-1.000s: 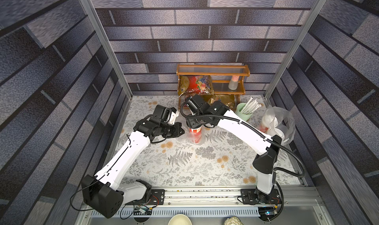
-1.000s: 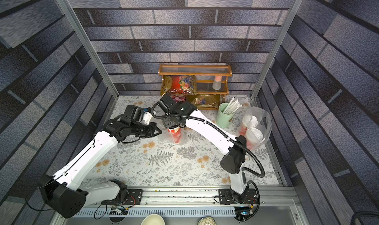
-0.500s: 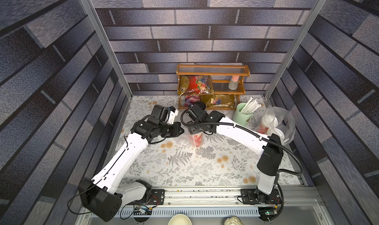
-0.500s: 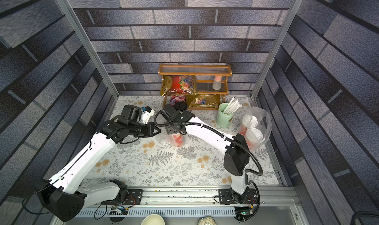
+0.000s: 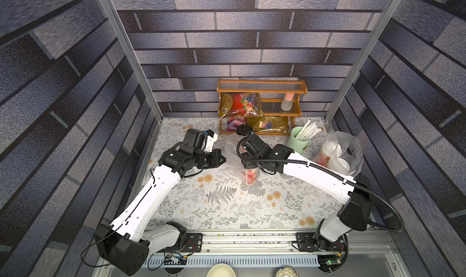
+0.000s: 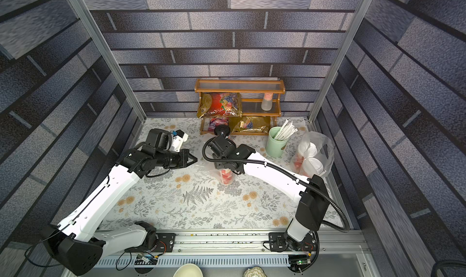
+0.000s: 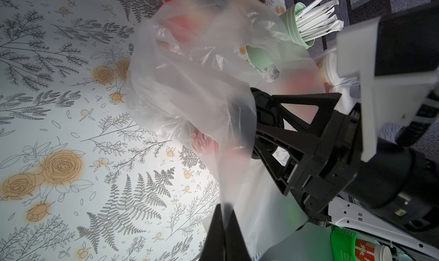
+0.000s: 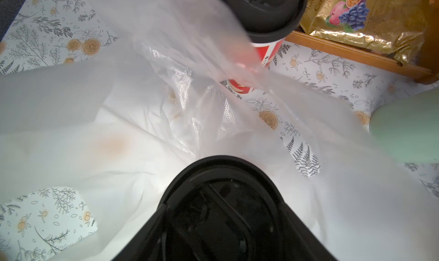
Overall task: Pack milk tea into plastic carrier bags
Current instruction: Place the milk tea cup in the plastic carrier bag.
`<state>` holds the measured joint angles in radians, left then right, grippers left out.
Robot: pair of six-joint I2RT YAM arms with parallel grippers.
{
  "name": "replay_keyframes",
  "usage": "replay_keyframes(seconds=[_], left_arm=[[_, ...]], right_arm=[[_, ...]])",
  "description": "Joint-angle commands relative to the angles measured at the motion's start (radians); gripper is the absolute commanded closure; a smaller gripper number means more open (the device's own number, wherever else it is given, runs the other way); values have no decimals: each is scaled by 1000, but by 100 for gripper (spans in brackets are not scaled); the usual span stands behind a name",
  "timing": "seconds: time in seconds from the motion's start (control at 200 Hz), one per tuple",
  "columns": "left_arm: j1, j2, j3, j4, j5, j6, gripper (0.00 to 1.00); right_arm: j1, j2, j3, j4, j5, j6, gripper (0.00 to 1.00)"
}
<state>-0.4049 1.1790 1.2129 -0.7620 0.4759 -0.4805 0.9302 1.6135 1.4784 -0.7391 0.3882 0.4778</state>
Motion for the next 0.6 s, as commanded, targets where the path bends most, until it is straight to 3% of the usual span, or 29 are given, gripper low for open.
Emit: replay_keyframes(seconds=[0.0,0.2,0.591], left_arm=[[18,22,34,10,20,-6,100],[26,70,7,2,23,32,100],[44,99,49,-46,32,86,100]], right_arm=[[19,-42,-23,-14,61,98,34],[81,-69,-53,-46,95,202,25],[95,-89,60,-121,58,177,13]])
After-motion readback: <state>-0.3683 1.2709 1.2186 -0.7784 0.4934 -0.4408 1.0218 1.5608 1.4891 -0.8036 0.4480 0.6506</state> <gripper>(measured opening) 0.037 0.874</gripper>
